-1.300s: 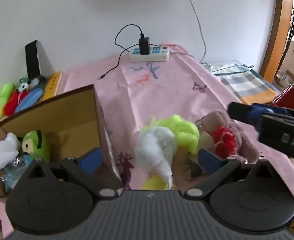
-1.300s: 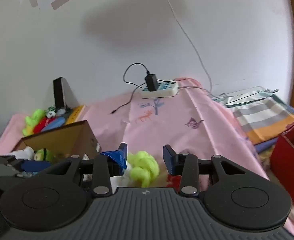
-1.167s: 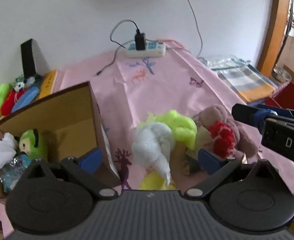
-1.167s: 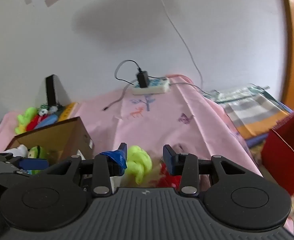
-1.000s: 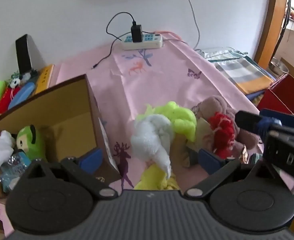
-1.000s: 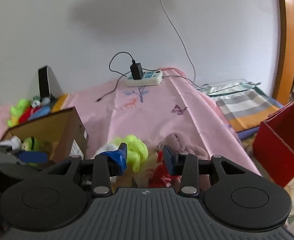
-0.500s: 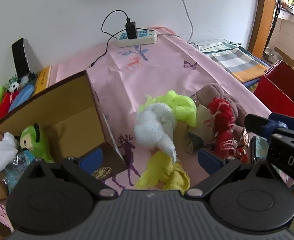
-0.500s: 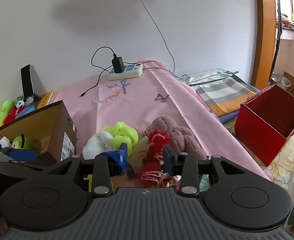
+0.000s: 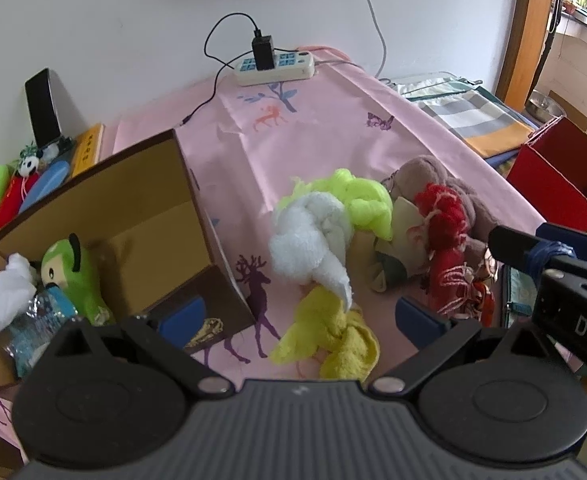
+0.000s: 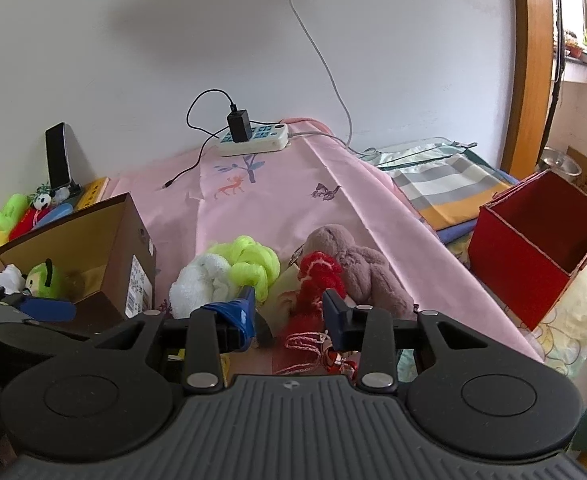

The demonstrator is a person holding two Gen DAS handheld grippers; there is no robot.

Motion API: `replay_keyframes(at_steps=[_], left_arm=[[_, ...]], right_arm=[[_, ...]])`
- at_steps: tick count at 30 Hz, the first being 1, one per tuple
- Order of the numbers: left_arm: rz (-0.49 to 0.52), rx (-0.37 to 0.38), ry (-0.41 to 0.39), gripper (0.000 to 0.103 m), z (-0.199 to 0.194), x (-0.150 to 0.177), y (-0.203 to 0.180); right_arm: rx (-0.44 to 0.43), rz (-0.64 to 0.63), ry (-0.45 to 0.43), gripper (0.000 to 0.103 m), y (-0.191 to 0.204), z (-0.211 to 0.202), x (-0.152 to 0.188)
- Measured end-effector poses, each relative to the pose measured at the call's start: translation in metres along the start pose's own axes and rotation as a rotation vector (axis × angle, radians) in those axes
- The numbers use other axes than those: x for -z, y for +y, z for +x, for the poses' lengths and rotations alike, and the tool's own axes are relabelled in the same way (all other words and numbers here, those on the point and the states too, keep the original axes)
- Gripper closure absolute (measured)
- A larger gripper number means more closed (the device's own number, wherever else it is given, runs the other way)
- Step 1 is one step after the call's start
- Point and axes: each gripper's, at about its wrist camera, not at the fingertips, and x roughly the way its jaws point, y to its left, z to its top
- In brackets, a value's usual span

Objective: Organize soft objects
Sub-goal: 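Move the right gripper toward the mint-green pouch in the toy pile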

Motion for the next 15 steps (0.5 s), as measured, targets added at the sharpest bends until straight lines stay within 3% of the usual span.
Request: replay_keyframes(at_steps=[15], left_arm=[[0.038, 0.022, 0.051, 0.002, 0.010, 0.006, -0.015]], right_arm=[[-0.003, 0.038, 0.040, 0.084, -0.017, 0.004, 0.004]])
